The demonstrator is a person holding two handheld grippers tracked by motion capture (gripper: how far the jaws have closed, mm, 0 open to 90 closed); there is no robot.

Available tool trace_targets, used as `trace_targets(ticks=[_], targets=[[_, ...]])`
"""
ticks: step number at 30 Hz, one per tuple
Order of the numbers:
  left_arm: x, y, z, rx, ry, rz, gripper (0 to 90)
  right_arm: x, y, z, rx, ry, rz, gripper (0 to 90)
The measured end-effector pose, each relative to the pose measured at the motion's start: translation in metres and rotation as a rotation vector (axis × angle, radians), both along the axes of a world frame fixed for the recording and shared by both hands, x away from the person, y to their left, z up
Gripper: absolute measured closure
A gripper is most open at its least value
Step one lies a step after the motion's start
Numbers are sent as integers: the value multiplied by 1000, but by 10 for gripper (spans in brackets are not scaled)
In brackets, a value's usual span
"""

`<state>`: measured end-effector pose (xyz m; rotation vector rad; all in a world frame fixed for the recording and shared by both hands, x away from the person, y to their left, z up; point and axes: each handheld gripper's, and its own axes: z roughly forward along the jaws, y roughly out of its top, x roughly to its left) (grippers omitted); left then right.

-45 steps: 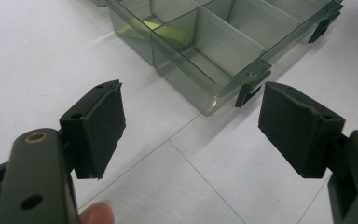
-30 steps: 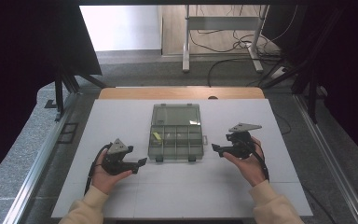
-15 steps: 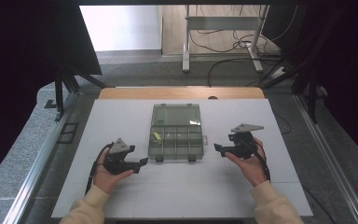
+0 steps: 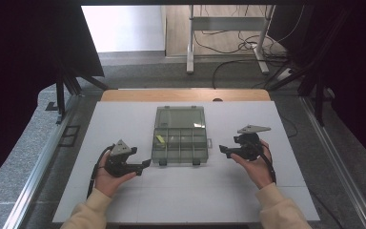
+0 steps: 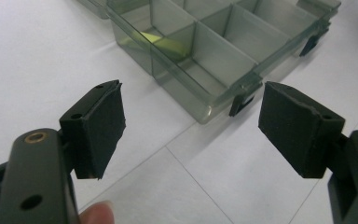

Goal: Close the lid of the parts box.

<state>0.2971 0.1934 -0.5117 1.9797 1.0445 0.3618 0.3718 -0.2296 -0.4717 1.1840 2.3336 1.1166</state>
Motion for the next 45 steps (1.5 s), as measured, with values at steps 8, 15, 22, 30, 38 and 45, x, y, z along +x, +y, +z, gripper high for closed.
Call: trace_targets(ticks=[8,15,22,30,38,45], targets=[[10,2,11,-61,13,-3,227,10,3,2,14,9,2,258],[17,2,17,-66,41,1,223,15,10,4,20,3,18,260],[30,3,21,-97,85,-2,219,16,20,9,-8,-17,26,257],[47,2,21,-108,102,3,219,26,30,19,-10,-41,20,267],[69,-4,24,-91,116,-10,213,41,39,17,-5,-21,25,263],[90,-14,34,-99,113,-18,209,50,49,19,-2,-24,37,263]])
